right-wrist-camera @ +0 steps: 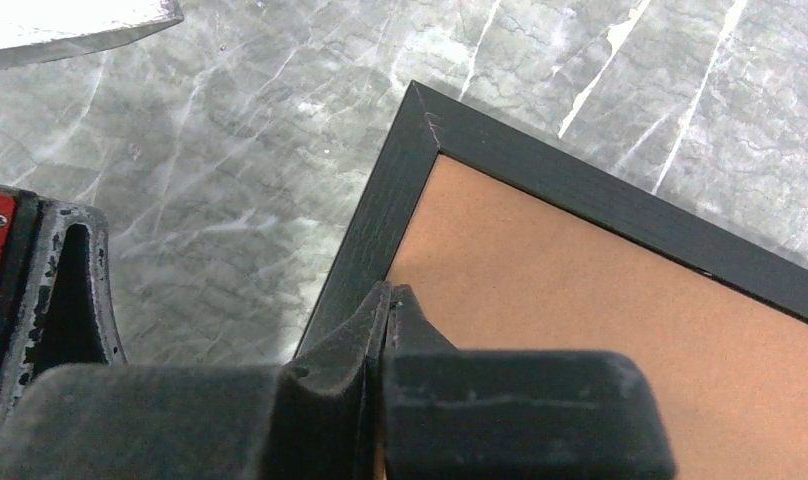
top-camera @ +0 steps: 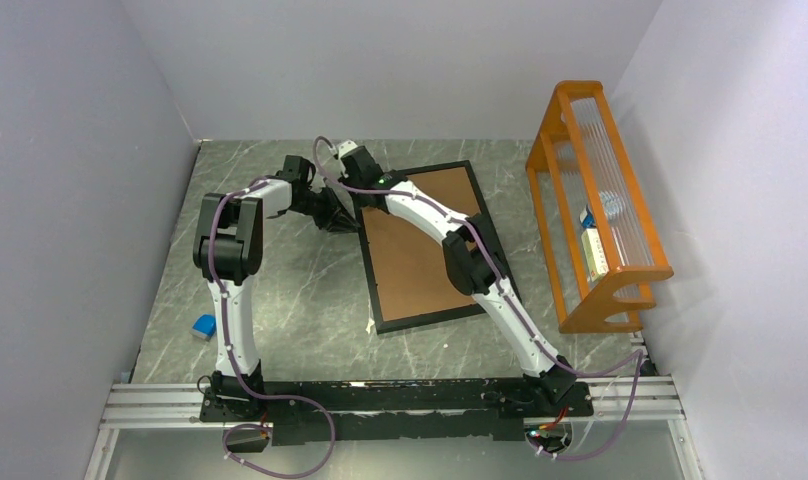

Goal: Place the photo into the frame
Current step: Install the photo frame at the center of the board.

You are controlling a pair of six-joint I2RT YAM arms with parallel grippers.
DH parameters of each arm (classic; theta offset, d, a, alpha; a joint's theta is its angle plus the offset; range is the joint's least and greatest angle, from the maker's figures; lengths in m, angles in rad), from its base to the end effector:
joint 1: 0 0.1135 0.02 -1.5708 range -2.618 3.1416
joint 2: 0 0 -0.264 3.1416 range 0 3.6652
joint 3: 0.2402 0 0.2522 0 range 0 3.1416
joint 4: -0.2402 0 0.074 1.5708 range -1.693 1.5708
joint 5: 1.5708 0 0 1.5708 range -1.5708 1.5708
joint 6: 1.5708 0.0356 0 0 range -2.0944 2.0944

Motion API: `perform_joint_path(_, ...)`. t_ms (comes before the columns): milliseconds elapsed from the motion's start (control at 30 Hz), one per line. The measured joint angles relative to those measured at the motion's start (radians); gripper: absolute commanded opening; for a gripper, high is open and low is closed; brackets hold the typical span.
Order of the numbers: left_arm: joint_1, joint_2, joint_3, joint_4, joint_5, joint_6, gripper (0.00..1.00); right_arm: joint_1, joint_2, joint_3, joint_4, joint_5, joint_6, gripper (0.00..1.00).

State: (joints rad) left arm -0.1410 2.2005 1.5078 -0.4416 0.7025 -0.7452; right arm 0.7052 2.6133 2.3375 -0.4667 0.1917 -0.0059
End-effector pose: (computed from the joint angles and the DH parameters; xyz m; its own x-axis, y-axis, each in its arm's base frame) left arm 0.4374 -0.0853 0.1249 -0.9156 -0.3928 0.0864 -0.3308 0.6135 -0.7170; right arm 0.4463 0.3710 0.1639 -0.5117 -0.4432 -0.7360 -0.5324 0.8359 -0.1332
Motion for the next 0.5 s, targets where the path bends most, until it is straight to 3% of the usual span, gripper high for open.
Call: perform_joint_path(500, 0.000, 0.000, 0.000, -0.004, 0.004, 0.000, 0.23, -0.085, 0.017, 0.096, -0.213, -0.142, 0.026, 0.00)
